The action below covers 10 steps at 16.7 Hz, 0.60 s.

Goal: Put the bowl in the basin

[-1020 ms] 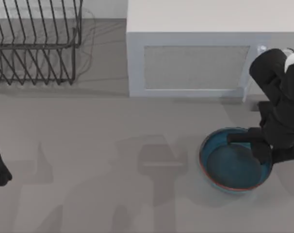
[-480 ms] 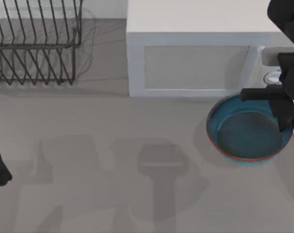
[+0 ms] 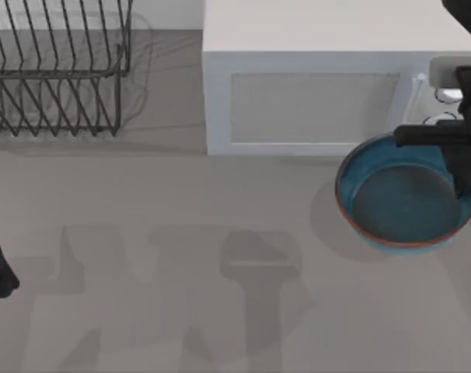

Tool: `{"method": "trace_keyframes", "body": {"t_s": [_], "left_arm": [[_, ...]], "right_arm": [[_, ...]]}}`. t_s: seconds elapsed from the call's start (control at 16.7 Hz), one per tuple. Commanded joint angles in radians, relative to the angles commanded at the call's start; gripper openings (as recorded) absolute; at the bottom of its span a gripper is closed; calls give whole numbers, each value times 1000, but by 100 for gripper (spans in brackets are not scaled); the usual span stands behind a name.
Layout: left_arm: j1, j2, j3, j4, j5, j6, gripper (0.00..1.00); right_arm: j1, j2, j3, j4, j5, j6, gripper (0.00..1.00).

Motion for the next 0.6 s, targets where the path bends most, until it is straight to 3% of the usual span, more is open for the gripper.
{"method": "trace_keyframes", "body": {"t_s": [0.3, 0.6], "left_arm": [[0, 0, 0, 0, 0, 0, 100], [0, 0, 0, 0, 0, 0, 100]], "right_arm": [[-148, -6, -133, 147, -15, -49, 0], [-458, -24, -383, 547, -73, -133, 0]]}}
